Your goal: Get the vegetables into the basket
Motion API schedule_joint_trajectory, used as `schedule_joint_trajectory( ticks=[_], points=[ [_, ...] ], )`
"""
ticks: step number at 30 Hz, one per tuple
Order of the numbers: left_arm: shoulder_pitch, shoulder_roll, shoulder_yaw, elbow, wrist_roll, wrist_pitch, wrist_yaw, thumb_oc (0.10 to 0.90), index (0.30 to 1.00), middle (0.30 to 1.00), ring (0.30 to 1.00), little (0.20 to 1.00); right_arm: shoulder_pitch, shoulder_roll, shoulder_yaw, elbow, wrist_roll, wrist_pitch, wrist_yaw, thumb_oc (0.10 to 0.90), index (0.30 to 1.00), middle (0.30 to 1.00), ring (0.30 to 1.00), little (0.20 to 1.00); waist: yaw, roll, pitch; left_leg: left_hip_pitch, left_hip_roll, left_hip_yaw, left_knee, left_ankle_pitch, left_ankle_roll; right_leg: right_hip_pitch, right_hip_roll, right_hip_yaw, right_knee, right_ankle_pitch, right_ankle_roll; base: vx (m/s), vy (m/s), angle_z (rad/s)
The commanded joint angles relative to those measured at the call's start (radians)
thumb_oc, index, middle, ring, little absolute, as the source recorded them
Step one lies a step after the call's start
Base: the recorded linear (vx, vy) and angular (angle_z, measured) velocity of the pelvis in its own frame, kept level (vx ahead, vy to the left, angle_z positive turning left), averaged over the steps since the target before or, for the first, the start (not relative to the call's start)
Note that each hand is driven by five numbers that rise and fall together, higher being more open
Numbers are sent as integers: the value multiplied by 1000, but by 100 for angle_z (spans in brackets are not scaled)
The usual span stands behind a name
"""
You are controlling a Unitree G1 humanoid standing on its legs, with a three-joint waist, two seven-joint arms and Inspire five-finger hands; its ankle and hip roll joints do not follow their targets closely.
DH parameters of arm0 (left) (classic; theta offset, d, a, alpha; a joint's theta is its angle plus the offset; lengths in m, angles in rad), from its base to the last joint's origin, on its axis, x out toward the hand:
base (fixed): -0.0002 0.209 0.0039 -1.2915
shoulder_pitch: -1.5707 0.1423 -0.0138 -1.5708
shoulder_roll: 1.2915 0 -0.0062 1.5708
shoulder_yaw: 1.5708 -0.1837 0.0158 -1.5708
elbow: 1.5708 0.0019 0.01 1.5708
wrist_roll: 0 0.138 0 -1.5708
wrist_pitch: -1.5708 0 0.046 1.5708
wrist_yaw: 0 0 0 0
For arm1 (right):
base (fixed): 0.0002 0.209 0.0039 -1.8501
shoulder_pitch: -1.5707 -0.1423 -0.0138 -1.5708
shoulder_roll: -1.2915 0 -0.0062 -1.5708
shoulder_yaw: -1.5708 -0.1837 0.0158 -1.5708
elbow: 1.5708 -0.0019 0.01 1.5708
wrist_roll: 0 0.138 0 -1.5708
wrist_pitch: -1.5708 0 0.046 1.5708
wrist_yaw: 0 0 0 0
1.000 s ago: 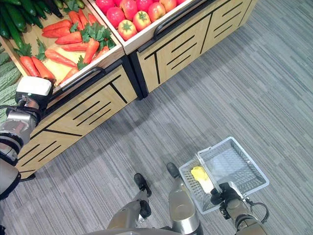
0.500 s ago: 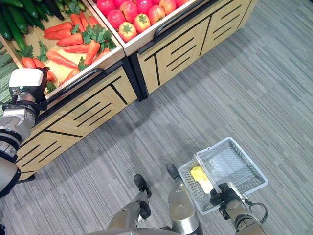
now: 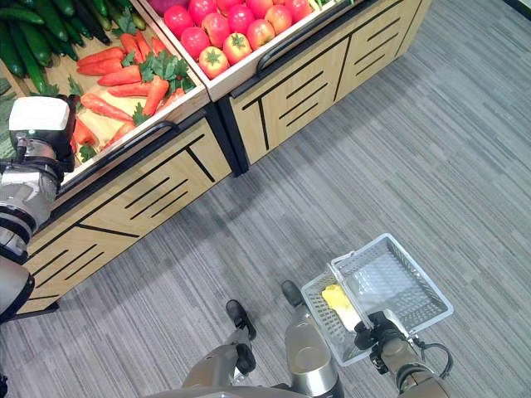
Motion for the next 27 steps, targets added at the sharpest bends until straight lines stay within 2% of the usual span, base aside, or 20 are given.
schedule_joint_trajectory(
  ticks=[1,13,27],
  points=[
    [-187,126,-43,73,85,59,70,900,1000,1000,1000,1000,55,-31,66,27,-19,-1,1,400,300,300,300,300,8,22,-83,29,29,-37,4,-33,-95,-90,-7,-35,13,30,58,-3,-30,-6],
    [-265,156,-116,122,97,51,39,900,1000,1000,1000,1000,33,-40,78,33,-15,-7,-2,400,300,300,300,300,7,23,-83,-21,39,-31,4,-27,-103,-138,8,-36,7,42,55,0,-12,-6],
    [-260,138,-98,63,84,55,79,900,1000,1000,1000,1000,31,-31,88,26,2,-12,-6,400,300,300,300,300,19,25,-79,-40,39,-38,4,-18,-108,-155,13,-41,2,50,48,3,-6,-1]
  ],
)
